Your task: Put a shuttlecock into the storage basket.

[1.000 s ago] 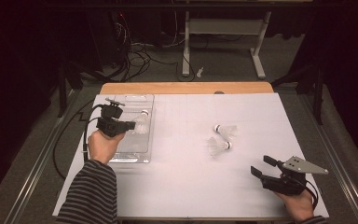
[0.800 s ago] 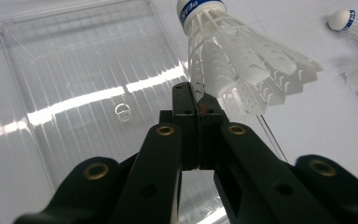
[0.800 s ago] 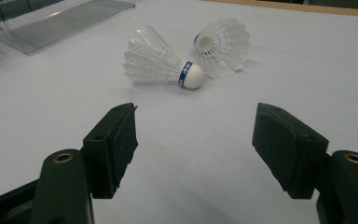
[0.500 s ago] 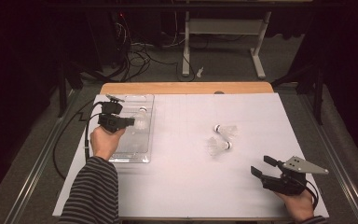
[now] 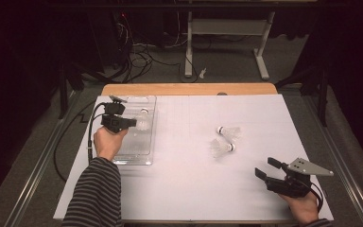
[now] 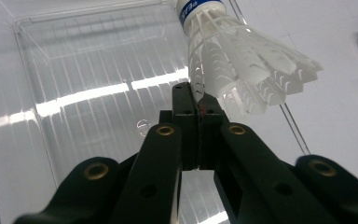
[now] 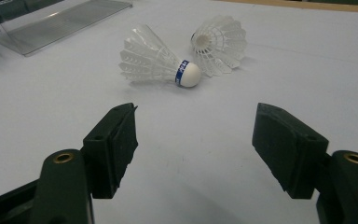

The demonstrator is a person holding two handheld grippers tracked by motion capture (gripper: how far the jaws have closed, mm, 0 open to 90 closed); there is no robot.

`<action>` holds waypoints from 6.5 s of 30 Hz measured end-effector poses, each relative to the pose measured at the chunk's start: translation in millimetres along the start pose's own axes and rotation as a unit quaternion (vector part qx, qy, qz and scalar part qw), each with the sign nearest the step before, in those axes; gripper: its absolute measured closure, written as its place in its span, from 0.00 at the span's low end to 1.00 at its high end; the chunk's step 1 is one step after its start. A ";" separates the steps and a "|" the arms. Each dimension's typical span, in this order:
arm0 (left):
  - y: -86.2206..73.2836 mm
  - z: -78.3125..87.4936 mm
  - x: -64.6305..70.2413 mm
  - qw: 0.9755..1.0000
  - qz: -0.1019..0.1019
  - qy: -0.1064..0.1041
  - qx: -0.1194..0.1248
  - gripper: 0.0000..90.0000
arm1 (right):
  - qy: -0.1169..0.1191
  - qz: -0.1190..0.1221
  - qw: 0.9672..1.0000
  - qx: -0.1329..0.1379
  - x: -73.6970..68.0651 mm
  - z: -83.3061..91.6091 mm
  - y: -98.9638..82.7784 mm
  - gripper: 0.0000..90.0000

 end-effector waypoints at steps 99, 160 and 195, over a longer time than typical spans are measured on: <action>-23.4 11.9 31.5 0.998 -0.044 0.027 0.018 0.43 | -0.003 0.001 1.000 0.004 -1.5 3.1 -0.1 0.35; -73.5 35.4 47.4 0.991 -0.092 -0.003 0.095 0.47 | -0.002 0.005 1.000 0.003 -1.5 3.4 -0.4 0.35; -98.7 37.4 56.6 0.987 -0.112 -0.014 0.110 0.46 | -0.002 0.006 1.000 0.002 -2.4 3.8 -0.6 0.35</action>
Point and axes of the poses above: each handheld gripper's, and its own axes: z roughly backward along the jaws, y roughly out of its top, x roughly to its right, the point moved 2 cm from there along -z, roughly forward along the jaws, and after that the axes turned 10 degrees about -y, right-handed, at the moved point
